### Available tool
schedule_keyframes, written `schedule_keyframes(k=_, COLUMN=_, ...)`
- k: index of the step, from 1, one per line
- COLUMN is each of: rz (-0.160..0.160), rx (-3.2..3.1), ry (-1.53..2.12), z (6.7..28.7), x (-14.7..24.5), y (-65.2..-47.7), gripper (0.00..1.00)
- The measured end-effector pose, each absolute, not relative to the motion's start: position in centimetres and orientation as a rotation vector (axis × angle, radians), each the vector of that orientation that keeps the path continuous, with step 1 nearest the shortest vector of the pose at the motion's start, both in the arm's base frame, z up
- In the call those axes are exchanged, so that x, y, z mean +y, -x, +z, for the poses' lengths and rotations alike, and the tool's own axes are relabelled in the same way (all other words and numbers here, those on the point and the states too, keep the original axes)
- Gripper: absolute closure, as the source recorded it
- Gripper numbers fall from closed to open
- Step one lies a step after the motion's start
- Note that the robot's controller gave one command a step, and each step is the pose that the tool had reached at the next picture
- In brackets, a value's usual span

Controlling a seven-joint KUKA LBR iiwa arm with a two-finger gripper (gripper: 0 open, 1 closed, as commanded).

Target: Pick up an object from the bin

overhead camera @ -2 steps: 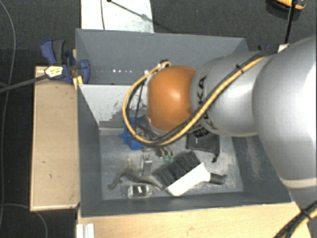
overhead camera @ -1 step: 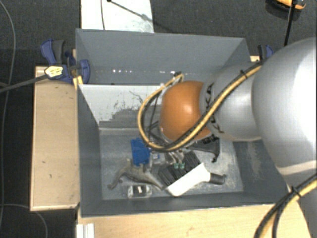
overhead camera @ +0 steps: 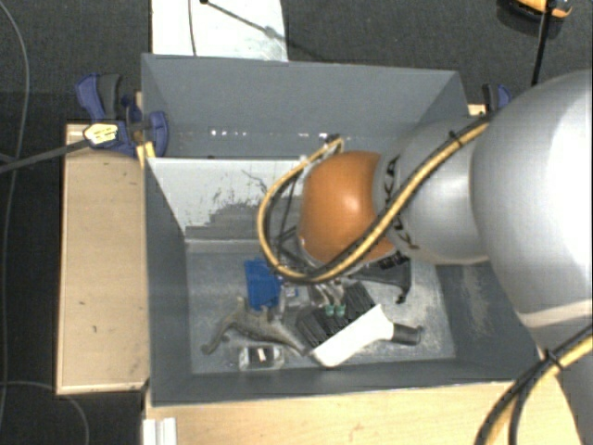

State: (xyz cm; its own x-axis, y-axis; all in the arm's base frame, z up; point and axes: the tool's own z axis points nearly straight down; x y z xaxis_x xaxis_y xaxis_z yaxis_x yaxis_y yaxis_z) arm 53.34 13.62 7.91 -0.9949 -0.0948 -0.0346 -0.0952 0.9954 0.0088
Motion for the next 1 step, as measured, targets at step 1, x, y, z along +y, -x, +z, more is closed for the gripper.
schedule_keyframes(k=1, rz=0.018, rx=3.104, ry=0.113, z=17.98, x=13.63, y=-54.89, gripper=1.0)
